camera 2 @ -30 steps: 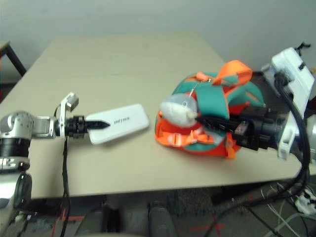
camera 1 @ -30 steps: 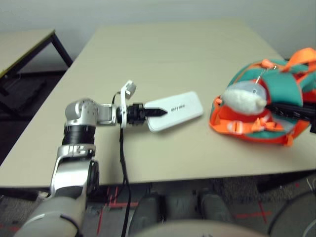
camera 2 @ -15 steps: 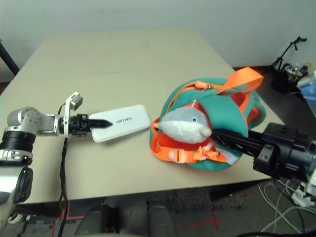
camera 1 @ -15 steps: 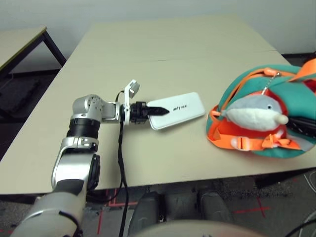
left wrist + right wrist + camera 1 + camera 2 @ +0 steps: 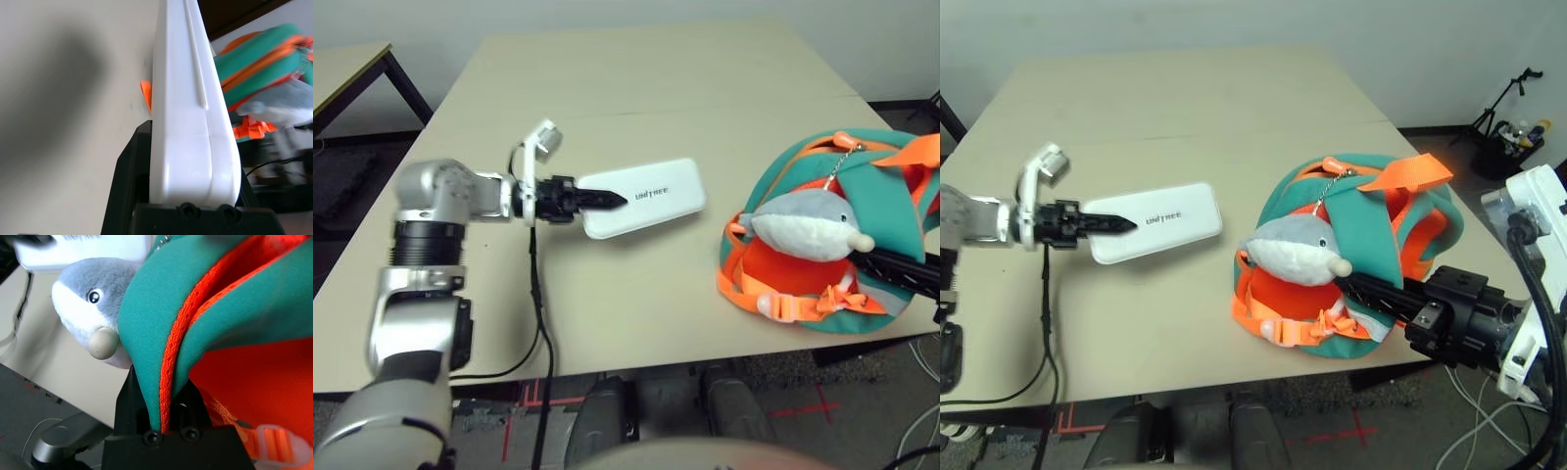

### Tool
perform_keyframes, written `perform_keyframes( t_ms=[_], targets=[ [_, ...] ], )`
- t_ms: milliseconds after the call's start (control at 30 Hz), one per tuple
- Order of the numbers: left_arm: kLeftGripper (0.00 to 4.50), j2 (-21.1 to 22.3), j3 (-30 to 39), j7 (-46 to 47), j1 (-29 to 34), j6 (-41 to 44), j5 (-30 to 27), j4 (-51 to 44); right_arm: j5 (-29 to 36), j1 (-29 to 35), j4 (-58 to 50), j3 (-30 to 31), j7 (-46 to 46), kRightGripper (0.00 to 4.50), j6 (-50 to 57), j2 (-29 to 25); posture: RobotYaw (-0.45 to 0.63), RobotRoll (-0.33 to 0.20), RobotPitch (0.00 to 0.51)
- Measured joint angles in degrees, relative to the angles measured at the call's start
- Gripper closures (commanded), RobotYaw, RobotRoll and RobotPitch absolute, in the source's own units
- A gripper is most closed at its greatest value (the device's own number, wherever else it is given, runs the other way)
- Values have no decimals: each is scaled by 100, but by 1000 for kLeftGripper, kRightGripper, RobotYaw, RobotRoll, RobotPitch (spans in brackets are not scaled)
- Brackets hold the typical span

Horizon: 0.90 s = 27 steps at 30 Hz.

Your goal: Put the pencil case into the backpack and zip it.

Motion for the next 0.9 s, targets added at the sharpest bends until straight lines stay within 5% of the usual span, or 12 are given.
perform_keyframes(
  t_ms=[200, 400, 600, 900],
  targets=[
    [3143, 221, -1115, -1293, -932, -1210, 561, -11, -706, -487, 399, 365, 582, 4304, 78, 127, -105, 0, 128],
    [3143, -512, -1771, -2070, -1745, -2016, 1143, 600, -1032, -481, 347, 269, 1014, 4304, 168, 540, -167, 0, 141],
    [3143, -1113, -2175, -2641, -1902, -2509, 1598, 1190, -995, -77, -4, -176, 1015, 4304, 249, 912, -215, 0, 151],
    [3143, -1344, -2356, -2940, -1978, -2719, 1798, 1240, -884, 168, -172, -537, 877, 4304, 265, 1026, -246, 0, 149]
  ],
)
